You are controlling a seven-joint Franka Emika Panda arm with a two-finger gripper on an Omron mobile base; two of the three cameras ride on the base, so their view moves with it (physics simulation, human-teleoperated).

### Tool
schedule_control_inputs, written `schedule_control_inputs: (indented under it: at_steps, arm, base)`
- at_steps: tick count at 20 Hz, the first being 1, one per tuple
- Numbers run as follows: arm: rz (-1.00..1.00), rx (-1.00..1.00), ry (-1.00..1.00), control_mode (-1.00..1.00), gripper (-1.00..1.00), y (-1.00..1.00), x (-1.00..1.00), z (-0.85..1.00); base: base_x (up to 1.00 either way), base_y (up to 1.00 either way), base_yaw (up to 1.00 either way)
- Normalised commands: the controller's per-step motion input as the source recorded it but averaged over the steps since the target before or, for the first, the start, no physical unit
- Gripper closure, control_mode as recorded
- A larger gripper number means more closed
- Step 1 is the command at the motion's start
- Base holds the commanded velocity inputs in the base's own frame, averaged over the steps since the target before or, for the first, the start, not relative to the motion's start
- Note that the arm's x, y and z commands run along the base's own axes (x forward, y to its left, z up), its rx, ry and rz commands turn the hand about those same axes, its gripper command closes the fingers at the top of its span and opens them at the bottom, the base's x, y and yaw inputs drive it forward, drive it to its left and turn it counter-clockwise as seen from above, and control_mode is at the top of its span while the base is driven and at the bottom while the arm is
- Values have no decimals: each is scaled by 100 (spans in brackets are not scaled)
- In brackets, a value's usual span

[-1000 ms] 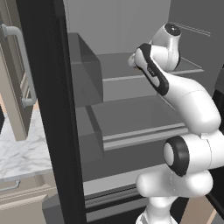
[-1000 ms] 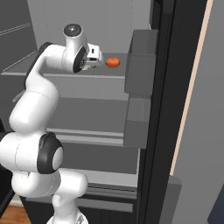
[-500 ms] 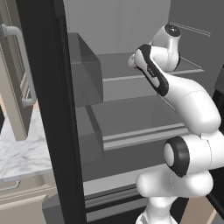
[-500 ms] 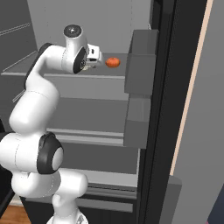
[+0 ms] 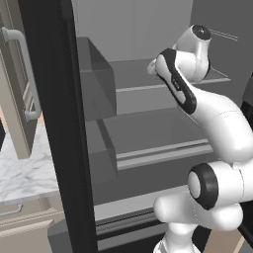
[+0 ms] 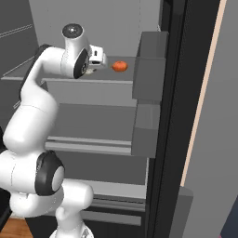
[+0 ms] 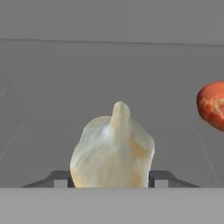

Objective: Retrieve the bottle and the shaker from the cabinet and place them next to the mixing bowl on the counter. Then add garlic from the fridge to the mixing bowl.

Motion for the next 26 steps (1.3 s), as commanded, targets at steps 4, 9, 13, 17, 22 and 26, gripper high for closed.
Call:
schedule_control_inputs:
  at_steps: [4,9,13,17,22,26]
  arm:
    - [0,1,-18,-100,100,0,-100,52]
    - [0,0,-6,-100,100,0,-100,52]
    - [0,0,3,-100,100,0,-100,22]
    - [0,0,13,-100,100,0,-100,0]
    - [-7,0,18,-100,100,1,-99,0]
    - [-6,1,9,-100,100,0,-99,0]
  base:
    - [0,0,0]
    - [0,0,0]
    - [0,0,0]
    - [0,0,0]
    - [0,0,0]
    - [0,0,0]
